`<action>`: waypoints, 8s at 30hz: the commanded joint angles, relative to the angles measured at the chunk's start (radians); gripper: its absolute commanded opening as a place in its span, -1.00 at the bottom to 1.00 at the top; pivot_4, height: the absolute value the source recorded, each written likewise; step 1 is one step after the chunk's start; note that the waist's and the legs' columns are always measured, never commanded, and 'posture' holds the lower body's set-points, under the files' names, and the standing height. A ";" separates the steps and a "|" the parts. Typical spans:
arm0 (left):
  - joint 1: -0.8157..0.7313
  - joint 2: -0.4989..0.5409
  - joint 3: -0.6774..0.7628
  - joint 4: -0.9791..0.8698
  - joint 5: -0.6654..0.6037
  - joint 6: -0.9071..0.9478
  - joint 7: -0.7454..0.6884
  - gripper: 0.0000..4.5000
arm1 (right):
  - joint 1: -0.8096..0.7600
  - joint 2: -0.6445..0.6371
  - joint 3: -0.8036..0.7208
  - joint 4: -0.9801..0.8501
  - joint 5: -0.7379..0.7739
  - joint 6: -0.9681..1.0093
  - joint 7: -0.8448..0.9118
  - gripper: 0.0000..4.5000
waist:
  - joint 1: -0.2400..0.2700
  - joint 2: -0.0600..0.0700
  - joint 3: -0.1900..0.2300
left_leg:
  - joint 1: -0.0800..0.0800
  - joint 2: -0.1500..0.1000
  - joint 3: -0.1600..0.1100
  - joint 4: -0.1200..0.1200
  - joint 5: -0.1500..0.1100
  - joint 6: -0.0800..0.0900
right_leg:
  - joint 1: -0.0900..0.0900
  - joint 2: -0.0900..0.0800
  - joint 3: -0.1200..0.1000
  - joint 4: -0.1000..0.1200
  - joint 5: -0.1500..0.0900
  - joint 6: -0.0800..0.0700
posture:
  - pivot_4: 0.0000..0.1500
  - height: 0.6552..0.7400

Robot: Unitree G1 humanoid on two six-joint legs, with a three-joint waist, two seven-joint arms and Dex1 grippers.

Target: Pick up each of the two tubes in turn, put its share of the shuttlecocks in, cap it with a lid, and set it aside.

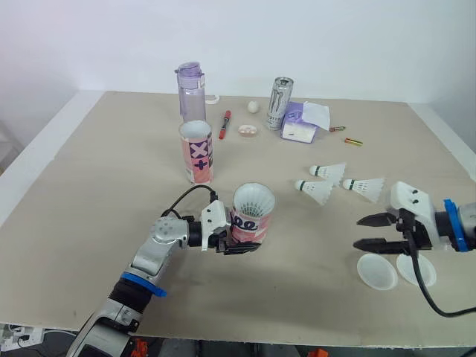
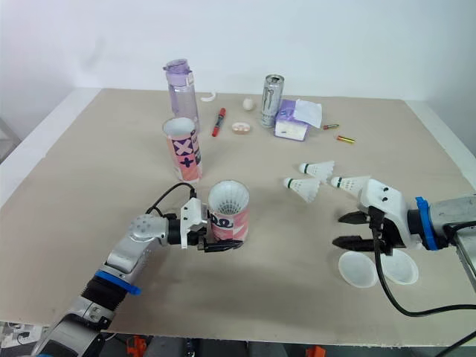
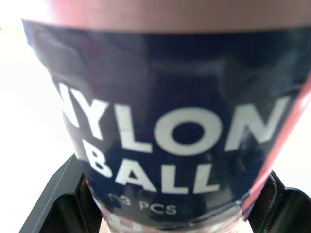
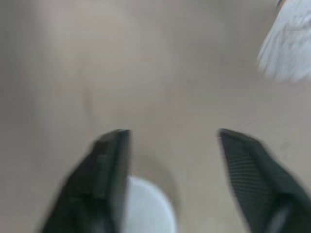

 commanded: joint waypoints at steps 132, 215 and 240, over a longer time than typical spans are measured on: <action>0.004 0.035 -0.035 0.068 0.034 0.074 -0.004 0.50 | -1.029 0.462 0.483 0.073 -0.116 -0.267 0.242 -0.97 | -0.001 0.001 -0.001 | 0.005 0.002 0.001 -0.003 0.000 -0.001 | -0.001 -0.004 -0.004 0.000 0.002 -0.009 | 1.00 1.00; 0.031 0.030 -0.019 0.029 0.025 0.108 0.050 0.50 | -0.821 0.410 0.674 -0.069 -0.132 0.200 0.043 -0.99 | -0.005 -0.004 -0.013 | 0.011 0.005 0.001 -0.011 -0.001 -0.001 | 0.000 -0.005 -0.006 -0.014 0.006 -0.010 | 1.00 1.00; 0.008 0.035 -0.008 -0.005 0.012 0.075 0.052 0.50 | -0.183 0.385 -0.036 -0.111 0.151 0.042 -0.095 -0.99 | 0.003 -0.008 -0.019 | 0.001 0.005 -0.005 -0.017 -0.003 -0.003 | 0.001 -0.023 -0.044 -0.021 0.007 -0.013 | 1.00 1.00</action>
